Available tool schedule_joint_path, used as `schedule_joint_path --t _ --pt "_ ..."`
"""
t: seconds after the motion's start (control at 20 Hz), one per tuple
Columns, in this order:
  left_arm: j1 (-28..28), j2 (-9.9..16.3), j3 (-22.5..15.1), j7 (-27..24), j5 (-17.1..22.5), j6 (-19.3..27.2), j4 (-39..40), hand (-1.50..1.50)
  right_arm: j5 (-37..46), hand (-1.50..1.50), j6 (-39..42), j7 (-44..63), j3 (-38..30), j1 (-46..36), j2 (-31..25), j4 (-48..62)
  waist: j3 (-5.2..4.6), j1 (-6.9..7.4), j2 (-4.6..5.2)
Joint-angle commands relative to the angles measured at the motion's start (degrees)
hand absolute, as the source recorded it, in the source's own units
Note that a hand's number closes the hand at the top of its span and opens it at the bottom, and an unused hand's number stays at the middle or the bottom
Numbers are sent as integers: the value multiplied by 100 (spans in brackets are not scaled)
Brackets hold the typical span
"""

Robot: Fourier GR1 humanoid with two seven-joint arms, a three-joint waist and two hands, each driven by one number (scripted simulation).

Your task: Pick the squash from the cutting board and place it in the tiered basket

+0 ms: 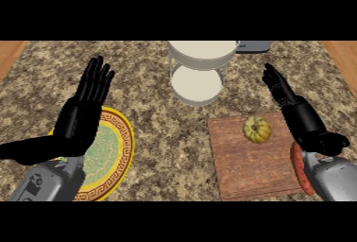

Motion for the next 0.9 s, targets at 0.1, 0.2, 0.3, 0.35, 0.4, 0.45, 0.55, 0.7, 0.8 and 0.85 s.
schedule_joint_path --t 0.1,0.2,0.3,0.35,0.4,0.45,0.55,0.7,0.8,0.85 --pt "794 232 -33 267 -344 326 714 0 1654 150 -1005 456 55 -521 -624 -402 78 -1 57" --pt "1238 424 -7 645 -396 522 1111 0 2404 150 -1199 488 -156 -824 -1301 -413 47 16 22" --pt "1452 455 73 694 -314 554 1260 0 3027 150 -1936 902 -896 -545 -1889 134 -46 -529 -36" --pt "1608 420 50 736 -319 617 1383 0 3026 -150 -2642 988 -1250 -722 -1485 -49 43 -455 -42" --pt "1723 422 69 775 -332 707 1405 0 3016 -150 -3126 1181 -1427 -633 -1144 -85 87 -368 -24" --pt "1827 366 24 706 -372 738 1478 0 3212 -150 -3467 1188 -1435 -532 -993 -260 93 -329 1" --pt "1891 232 -157 652 -532 822 1605 0 3832 -150 -3993 1366 -1132 -390 -674 -818 87 -284 15" --pt "2059 160 -187 511 -629 905 1513 0 4980 -150 -4184 1984 -321 551 -237 -1708 89 -216 25" --pt "2121 106 -241 481 -710 973 1492 0 5714 -150 -3654 2827 -181 631 -339 -2045 77 -202 18" --pt "1980 101 -230 539 -668 882 1562 0 6052 -150 -3492 3018 16 800 -207 -1969 74 -224 32"
